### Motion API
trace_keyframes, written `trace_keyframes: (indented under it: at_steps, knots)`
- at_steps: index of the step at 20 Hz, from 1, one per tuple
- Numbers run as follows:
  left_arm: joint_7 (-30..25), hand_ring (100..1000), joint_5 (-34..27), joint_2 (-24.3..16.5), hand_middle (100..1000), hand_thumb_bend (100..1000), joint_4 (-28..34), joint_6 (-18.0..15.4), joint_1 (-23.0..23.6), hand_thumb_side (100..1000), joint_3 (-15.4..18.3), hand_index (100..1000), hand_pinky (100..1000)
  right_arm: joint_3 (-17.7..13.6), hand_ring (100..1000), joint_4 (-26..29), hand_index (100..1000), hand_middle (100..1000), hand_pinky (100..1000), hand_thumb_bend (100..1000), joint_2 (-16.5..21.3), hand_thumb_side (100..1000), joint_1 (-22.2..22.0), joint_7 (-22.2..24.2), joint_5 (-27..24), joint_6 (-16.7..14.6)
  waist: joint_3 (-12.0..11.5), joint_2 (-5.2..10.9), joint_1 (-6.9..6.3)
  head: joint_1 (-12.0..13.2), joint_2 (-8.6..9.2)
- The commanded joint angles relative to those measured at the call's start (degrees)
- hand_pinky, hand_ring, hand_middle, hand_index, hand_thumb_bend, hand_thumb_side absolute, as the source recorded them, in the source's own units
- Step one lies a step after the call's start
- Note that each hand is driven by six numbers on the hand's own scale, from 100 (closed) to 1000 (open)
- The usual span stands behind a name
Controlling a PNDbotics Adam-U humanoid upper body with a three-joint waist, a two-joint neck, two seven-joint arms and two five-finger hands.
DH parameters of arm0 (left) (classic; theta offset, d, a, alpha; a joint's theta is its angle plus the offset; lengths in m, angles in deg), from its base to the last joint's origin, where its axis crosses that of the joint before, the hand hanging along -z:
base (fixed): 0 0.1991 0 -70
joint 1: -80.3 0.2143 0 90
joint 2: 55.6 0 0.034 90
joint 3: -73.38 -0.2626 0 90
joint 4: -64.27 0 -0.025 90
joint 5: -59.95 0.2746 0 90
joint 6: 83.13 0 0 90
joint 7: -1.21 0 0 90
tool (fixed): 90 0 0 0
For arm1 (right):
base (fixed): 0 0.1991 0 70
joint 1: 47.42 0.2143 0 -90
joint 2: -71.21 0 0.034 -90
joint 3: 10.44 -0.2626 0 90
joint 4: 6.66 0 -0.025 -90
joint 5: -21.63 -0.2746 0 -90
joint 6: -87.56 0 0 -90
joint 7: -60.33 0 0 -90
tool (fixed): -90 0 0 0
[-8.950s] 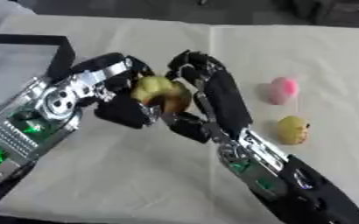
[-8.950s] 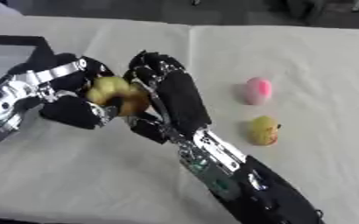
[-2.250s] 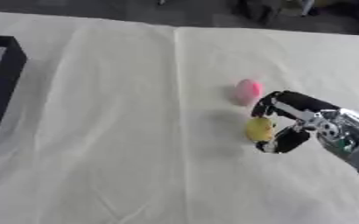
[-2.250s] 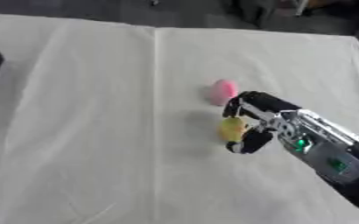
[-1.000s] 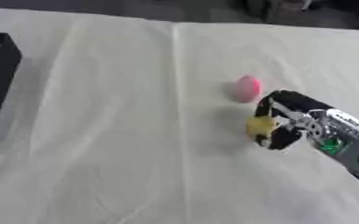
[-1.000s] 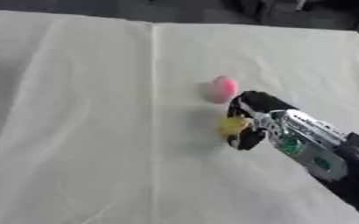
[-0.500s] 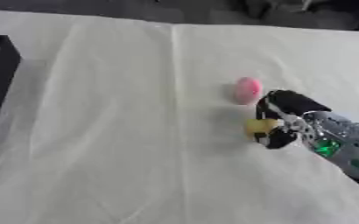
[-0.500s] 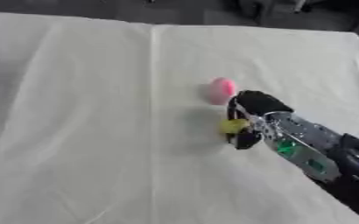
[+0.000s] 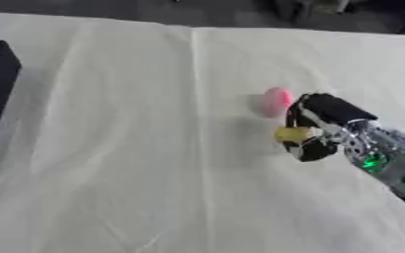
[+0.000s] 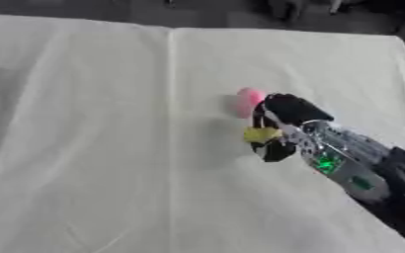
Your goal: Pick up the objects with one hand, pass them to the other hand, and then place them into the box on the other side of the table.
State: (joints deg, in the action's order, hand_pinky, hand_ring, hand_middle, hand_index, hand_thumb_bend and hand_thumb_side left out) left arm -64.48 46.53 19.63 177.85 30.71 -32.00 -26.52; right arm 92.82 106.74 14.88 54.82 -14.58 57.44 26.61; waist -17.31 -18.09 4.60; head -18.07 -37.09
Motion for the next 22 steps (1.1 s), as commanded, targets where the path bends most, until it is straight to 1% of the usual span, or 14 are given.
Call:
trace_keyframes:
  at_steps: [1, 2, 4, 5, 7, 11, 14, 17, 21, 22]
  knots:
    - [-0.2, 709, 0.0, -1.5, 708, 368, 1.0, 0.0, -0.4, 783, 1.2, 899, 914, -2.5, 533, 1.2, 523, 411, 598, 200, 0.7, 100, 1.2, -4.3, -3.4, -1.3, 0.1, 1.51, -0.49, 0.5, 0.34]
    - [-0.3, 709, 0.0, -1.6, 707, 367, 1.0, 0.1, -0.4, 784, 1.1, 898, 914, -2.9, 530, 1.2, 523, 409, 613, 199, 0.0, 100, 1.7, -6.1, -4.4, -2.0, 0.1, 1.55, -0.59, 0.6, 0.31]
    - [-0.5, 708, 0.0, -1.8, 706, 365, 1.0, 0.2, -0.4, 786, 1.1, 897, 914, -3.5, 528, 1.2, 525, 407, 616, 193, -1.4, 100, 2.6, -9.8, -6.3, -3.3, 0.3, 1.61, -0.76, 1.0, 0.21]
    - [-0.7, 708, 0.0, -1.9, 706, 365, 1.0, 0.3, -0.5, 787, 1.0, 897, 914, -3.7, 527, 1.2, 526, 409, 612, 175, -2.3, 100, 3.2, -11.8, -7.0, -4.0, 0.3, 1.64, -0.86, 1.1, 0.19]
    - [-1.4, 709, -0.5, -2.2, 708, 363, 1.0, 0.6, -0.9, 789, 0.7, 897, 914, -3.6, 526, 1.2, 528, 407, 597, 179, -4.4, 100, 4.6, -16.0, -7.8, -5.8, 0.4, 1.69, -1.06, 1.2, 0.16]
    - [-4.4, 721, -1.4, -3.9, 740, 362, 1.0, 2.0, -2.8, 798, -0.6, 906, 913, -1.6, 524, 1.2, 529, 408, 573, 166, -7.9, 100, 7.3, -23.0, -6.8, -9.4, 0.3, 1.89, -1.55, 1.5, -0.06]
    - [-8.6, 732, -1.3, -5.8, 767, 367, 1.0, 3.5, -5.4, 809, -2.2, 916, 913, 0.7, 522, 1.2, 529, 408, 566, 155, -10.6, 100, 9.2, -27.6, -4.8, -11.0, 0.2, 2.11, -1.97, 1.6, -0.16]
    - [-13.1, 734, -1.7, -7.8, 769, 367, 1.0, 5.3, -8.0, 807, -3.8, 915, 910, 2.9, 522, 1.2, 530, 409, 565, 150, -13.1, 100, 10.7, -30.4, -3.3, -11.2, 0.2, 2.29, -2.38, 1.8, -0.1]
    - [-17.5, 735, -1.3, -9.2, 764, 368, 1.0, 6.5, -10.8, 805, -5.3, 911, 908, 4.8, 521, 1.2, 531, 410, 559, 136, -16.4, 100, 13.0, -32.8, -2.1, -11.6, 0.1, 2.46, -2.81, 2.4, 0.03]
    - [-18.1, 735, -1.2, -9.3, 761, 368, 1.0, 6.7, -11.1, 804, -5.3, 909, 906, 5.1, 516, 1.2, 530, 409, 548, 113, -16.9, 100, 13.3, -33.3, -1.9, -11.6, 0.1, 2.47, -2.87, 2.4, 0.05]
